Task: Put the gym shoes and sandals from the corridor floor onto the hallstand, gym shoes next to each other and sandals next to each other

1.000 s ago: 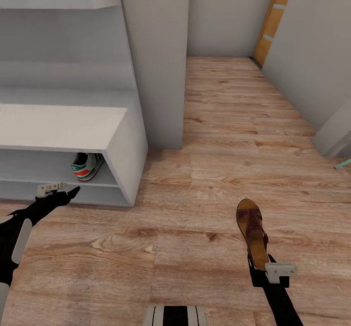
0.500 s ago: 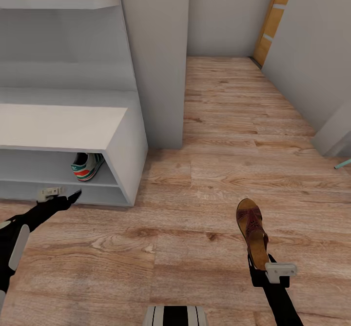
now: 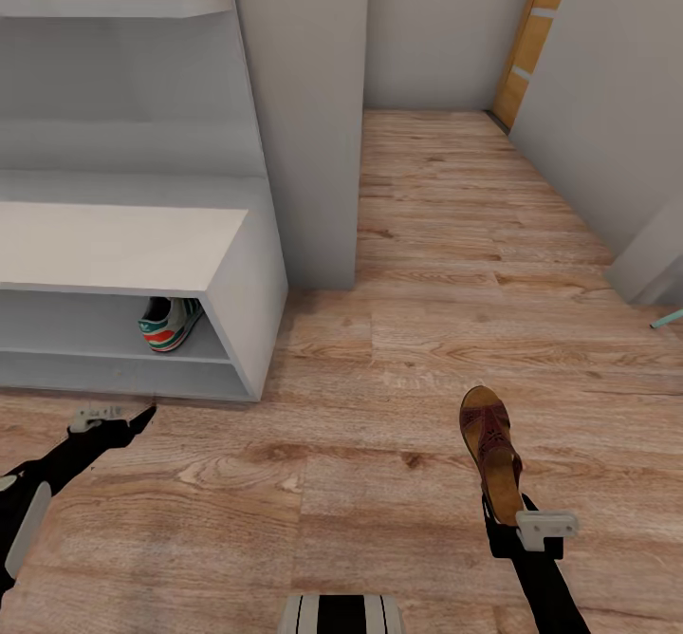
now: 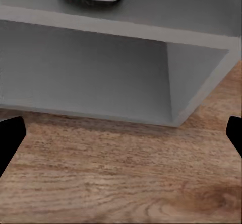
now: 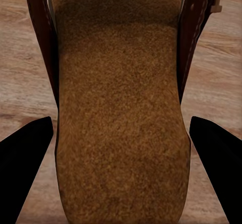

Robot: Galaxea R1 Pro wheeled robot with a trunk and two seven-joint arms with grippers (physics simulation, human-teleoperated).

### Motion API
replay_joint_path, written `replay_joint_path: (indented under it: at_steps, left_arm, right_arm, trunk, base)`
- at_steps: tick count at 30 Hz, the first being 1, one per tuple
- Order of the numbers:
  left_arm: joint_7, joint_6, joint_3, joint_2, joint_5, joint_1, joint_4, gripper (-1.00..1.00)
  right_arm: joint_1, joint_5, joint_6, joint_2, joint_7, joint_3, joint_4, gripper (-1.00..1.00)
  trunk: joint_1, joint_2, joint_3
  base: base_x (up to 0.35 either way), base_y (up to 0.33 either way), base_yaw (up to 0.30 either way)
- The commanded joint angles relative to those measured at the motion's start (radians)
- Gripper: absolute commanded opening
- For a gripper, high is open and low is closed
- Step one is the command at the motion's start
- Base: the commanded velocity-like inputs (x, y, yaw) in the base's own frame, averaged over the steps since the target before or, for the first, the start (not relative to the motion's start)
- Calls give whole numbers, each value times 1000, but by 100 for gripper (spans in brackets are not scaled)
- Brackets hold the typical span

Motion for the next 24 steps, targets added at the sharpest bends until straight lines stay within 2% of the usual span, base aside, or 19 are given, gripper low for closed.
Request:
replay_joint_path:
  at_steps: [1,4,5,10,24]
  left_arm:
    - [-5,-4,2,0,11,19,3,100]
    - [-7,-26,1,0,11,43,7,100]
    - [-8,-42,2,2,11,67,10,100]
    - [-7,-61,2,3,12,93,11,100]
    - [-6,-96,2,2,13,112,37,100]
  right_arm:
    - [0,9,-2,1,1,-2,-1,-100]
    - [0,9,-2,1,1,-2,-1,-100]
    - [0,9,-2,1,0,-2,-1,-100]
    - [0,9,-2,1,1,-2,-2,-100]
    - [0,9,-2,1,1,-3,-8,-100]
  trunk:
    - [0,0,-1]
    - [0,0,-1]
    - [0,0,-1]
    - [0,0,-1]
    - [0,0,-1]
  base:
    - [0,0,0]
    - [0,0,0]
    - [0,0,0]
    - [0,0,0]
    - [0,0,0]
